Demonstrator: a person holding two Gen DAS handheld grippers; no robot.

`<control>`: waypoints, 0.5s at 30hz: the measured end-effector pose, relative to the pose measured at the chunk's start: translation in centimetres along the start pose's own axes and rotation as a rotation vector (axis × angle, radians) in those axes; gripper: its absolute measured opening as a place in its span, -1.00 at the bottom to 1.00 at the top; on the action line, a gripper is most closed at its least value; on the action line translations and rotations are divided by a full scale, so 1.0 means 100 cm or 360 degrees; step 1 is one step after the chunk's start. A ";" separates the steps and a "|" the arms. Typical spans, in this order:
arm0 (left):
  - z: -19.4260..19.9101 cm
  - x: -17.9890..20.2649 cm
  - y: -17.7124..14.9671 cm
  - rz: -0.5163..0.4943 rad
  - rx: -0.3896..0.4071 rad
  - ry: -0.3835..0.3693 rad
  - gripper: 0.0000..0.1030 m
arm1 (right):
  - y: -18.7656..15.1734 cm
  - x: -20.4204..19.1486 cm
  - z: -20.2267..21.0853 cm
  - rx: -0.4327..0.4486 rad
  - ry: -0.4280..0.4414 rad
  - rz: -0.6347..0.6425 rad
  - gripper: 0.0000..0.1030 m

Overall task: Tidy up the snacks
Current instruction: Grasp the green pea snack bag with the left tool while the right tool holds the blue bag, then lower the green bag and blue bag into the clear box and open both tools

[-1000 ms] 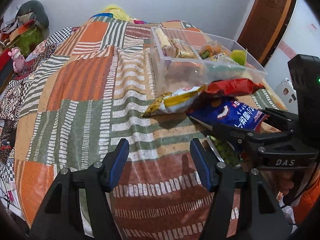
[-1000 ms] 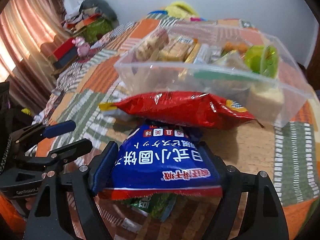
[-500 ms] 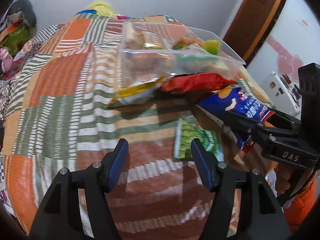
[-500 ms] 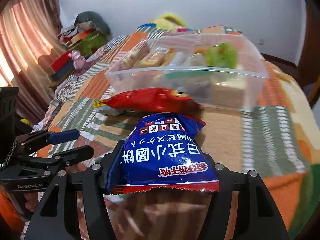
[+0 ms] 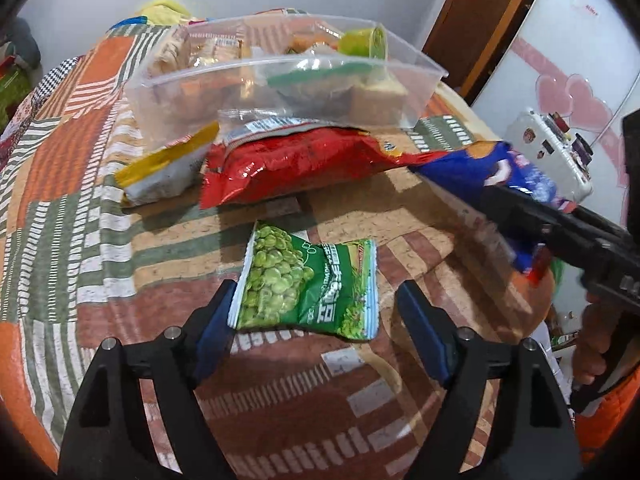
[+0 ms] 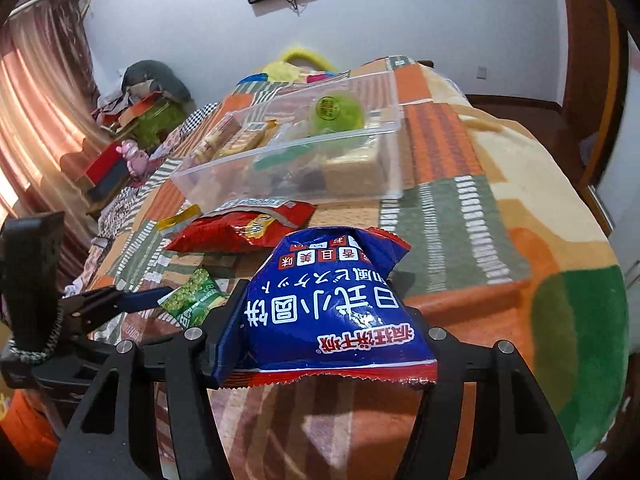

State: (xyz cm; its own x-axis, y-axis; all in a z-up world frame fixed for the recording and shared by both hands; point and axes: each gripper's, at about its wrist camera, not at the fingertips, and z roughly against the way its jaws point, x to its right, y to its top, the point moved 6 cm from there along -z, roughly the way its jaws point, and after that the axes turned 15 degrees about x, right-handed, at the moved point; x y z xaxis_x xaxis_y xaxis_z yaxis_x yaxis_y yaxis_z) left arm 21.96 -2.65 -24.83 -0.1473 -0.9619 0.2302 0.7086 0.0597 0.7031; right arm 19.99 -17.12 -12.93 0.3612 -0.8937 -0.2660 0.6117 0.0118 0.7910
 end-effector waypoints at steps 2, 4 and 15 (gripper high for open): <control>-0.002 0.000 0.001 0.0006 0.0022 -0.0004 0.50 | 0.001 0.000 0.002 0.0008 0.0002 -0.0004 0.13; -0.003 -0.001 0.003 0.0010 0.0038 -0.0017 0.25 | 0.002 0.001 0.004 0.0018 -0.0001 -0.0003 0.13; 0.029 -0.013 0.011 -0.0003 0.0105 -0.0043 -0.40 | 0.017 -0.003 0.018 0.0115 0.0006 0.0018 0.13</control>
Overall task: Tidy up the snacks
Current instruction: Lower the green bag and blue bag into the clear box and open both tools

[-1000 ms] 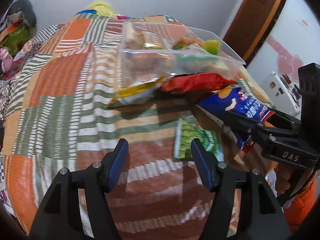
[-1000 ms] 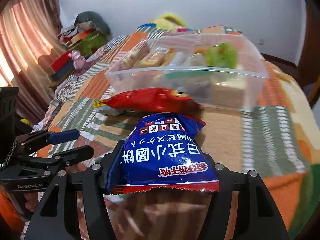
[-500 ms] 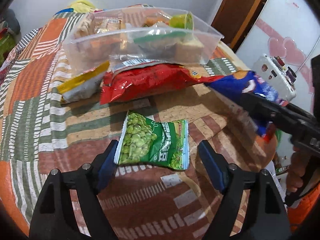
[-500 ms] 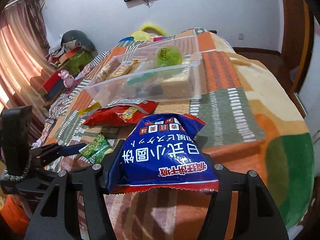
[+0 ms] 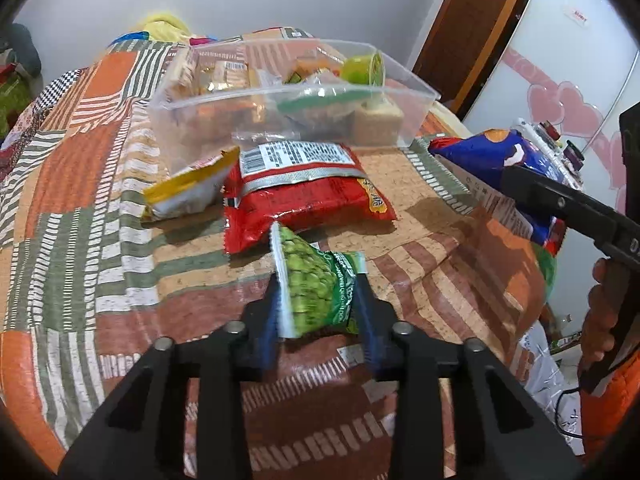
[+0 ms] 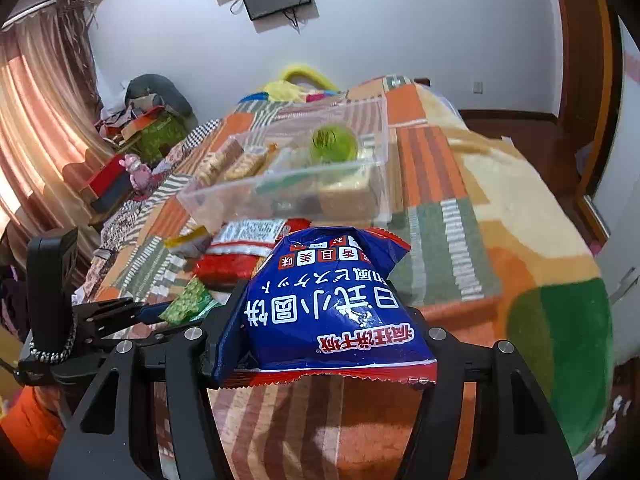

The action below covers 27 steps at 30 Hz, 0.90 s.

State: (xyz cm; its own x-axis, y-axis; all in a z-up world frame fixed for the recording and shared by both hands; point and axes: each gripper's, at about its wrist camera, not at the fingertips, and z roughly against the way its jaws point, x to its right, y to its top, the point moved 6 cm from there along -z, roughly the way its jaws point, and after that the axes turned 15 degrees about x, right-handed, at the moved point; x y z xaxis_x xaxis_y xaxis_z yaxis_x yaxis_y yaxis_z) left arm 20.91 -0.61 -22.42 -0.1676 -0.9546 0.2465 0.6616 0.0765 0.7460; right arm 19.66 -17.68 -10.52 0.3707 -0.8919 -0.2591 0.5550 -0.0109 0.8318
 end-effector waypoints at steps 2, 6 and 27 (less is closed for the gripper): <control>0.007 -0.003 0.006 0.0008 0.0032 0.0007 -0.43 | 0.005 -0.002 0.001 0.0024 0.0005 0.0007 0.13; 0.021 -0.004 0.021 0.0007 0.0116 0.0026 -0.47 | 0.015 -0.006 0.001 0.0066 0.0020 0.0024 0.13; 0.016 -0.030 0.129 -0.0001 0.0427 0.0131 -0.74 | 0.077 -0.034 -0.046 0.0256 0.0044 0.0139 0.13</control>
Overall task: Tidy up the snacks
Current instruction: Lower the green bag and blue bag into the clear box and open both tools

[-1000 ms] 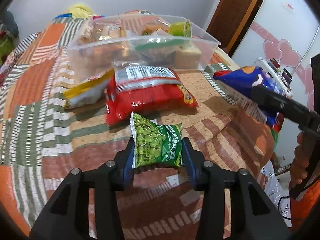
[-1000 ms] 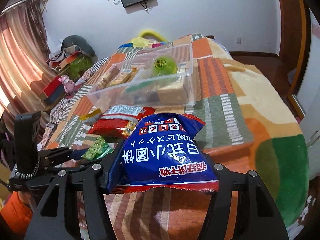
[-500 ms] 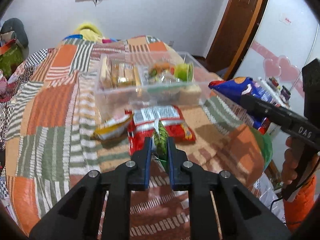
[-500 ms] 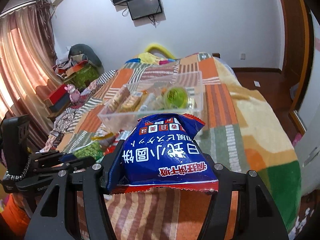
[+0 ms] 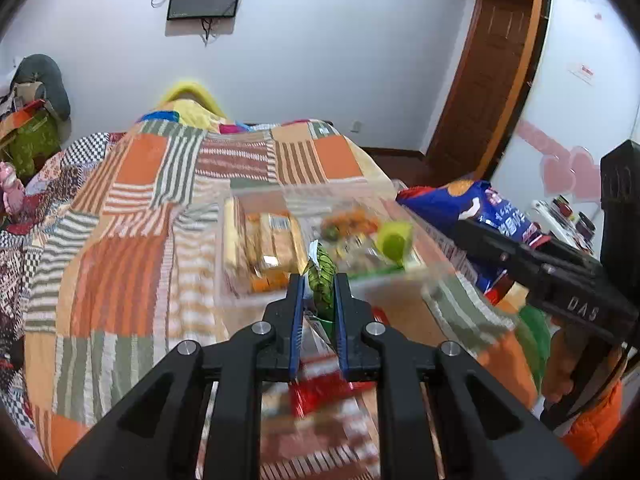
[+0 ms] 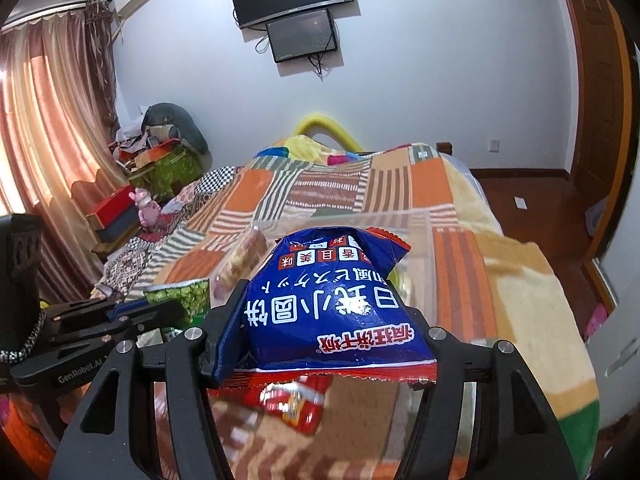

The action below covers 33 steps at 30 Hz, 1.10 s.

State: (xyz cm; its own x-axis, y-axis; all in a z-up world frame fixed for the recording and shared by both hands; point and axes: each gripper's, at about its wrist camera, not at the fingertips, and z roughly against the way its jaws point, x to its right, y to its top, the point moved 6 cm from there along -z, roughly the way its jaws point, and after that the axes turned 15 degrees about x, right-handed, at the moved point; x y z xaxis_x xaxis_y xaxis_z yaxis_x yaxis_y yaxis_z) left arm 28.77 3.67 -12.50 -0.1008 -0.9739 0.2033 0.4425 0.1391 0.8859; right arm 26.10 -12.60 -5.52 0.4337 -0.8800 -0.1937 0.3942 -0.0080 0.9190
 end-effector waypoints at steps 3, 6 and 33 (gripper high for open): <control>-0.015 -0.006 0.011 -0.0006 0.0018 0.0027 -0.74 | 0.004 -0.001 -0.015 -0.0004 -0.0005 0.0008 0.14; -0.032 -0.011 0.018 -0.0010 0.0018 0.0047 -0.74 | 0.005 -0.003 -0.031 -0.0019 -0.0020 0.0027 0.14; -0.066 -0.031 0.005 -0.0007 -0.0062 0.0132 -0.45 | -0.002 -0.002 -0.060 -0.0117 -0.0080 0.0132 0.33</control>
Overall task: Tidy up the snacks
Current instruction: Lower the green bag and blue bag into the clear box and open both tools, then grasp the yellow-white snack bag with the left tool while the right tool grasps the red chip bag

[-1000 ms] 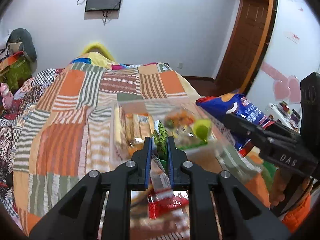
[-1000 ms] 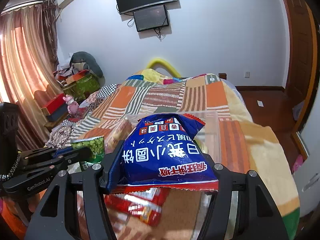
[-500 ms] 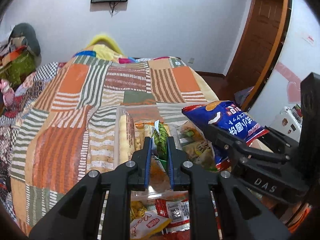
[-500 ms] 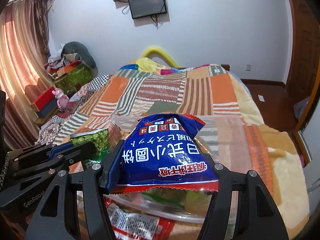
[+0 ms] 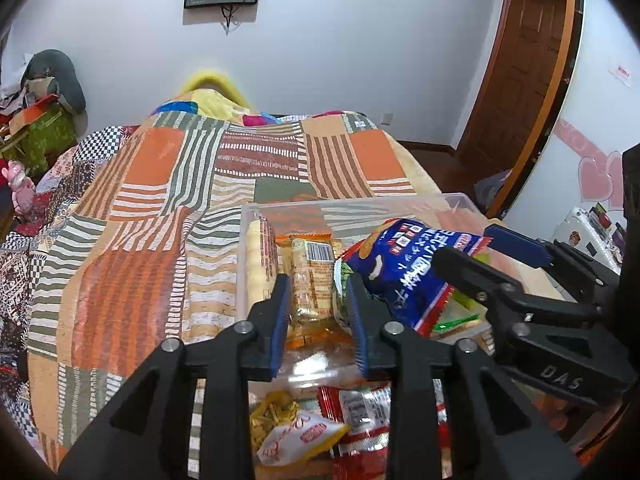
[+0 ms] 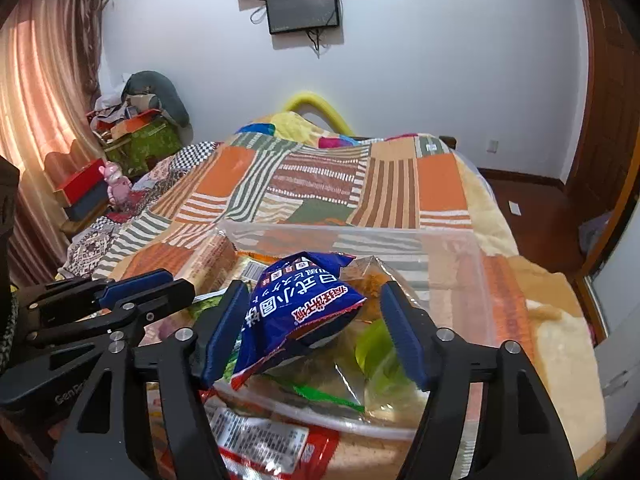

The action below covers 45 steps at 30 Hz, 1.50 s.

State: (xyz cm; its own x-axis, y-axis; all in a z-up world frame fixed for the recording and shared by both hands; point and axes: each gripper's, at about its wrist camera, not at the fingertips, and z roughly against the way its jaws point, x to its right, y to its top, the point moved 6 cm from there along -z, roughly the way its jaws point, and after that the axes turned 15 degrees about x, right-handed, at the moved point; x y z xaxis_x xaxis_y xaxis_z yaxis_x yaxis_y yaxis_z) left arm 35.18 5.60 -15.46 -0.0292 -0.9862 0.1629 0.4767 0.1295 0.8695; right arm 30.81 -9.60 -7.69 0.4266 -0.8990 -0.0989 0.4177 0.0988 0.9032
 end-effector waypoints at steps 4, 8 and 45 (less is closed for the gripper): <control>0.018 0.001 0.002 -0.0004 0.0020 -0.0011 -0.30 | 0.004 0.003 0.017 0.0032 0.0020 -0.0019 0.34; 0.040 0.004 0.001 -0.0032 0.0048 -0.0017 -0.01 | 0.003 0.002 0.029 0.0048 0.0038 -0.0029 0.38; 0.047 -0.040 -0.117 0.0020 -0.0281 -0.0047 0.50 | -0.109 -0.042 -0.021 -0.0512 0.0147 0.0034 0.37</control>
State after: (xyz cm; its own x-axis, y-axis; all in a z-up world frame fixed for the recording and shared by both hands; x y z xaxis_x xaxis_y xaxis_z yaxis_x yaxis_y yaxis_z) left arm 25.58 8.55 -24.08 -0.0468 -0.9808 0.1894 0.6238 0.1194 0.7724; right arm 26.12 -6.01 -17.97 0.5027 -0.8543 -0.1324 0.6336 0.2599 0.7287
